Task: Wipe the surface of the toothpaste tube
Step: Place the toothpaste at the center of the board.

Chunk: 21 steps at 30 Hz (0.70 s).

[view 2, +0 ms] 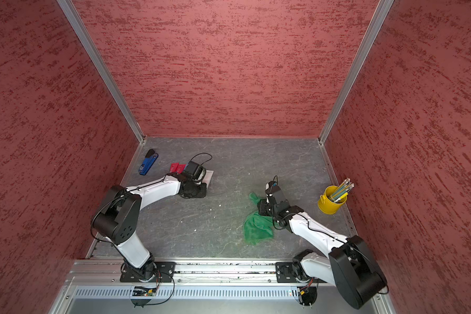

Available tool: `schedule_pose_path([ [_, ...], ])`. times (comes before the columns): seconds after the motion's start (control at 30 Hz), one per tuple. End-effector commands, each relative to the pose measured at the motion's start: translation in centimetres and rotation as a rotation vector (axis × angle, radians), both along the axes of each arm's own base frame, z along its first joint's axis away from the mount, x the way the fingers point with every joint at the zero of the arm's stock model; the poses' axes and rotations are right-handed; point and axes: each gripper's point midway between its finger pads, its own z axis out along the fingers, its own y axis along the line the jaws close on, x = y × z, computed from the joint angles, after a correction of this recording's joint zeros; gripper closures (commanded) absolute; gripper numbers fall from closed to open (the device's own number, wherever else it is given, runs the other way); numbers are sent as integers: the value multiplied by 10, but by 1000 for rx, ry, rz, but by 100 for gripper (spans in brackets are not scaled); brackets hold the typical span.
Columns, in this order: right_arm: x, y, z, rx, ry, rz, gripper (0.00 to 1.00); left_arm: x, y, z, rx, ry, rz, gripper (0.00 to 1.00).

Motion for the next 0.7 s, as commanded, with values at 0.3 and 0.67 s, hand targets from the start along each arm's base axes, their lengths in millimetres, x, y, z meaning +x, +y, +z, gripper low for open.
schedule_pose_path([
  [0.3,29,-3,24,-34,-97,-23,58,-10,19,24,120,-4,-5,50],
  [0.67,26,-8,23,-43,-95,-5,58,0,-23,70,41,-46,-81,58],
])
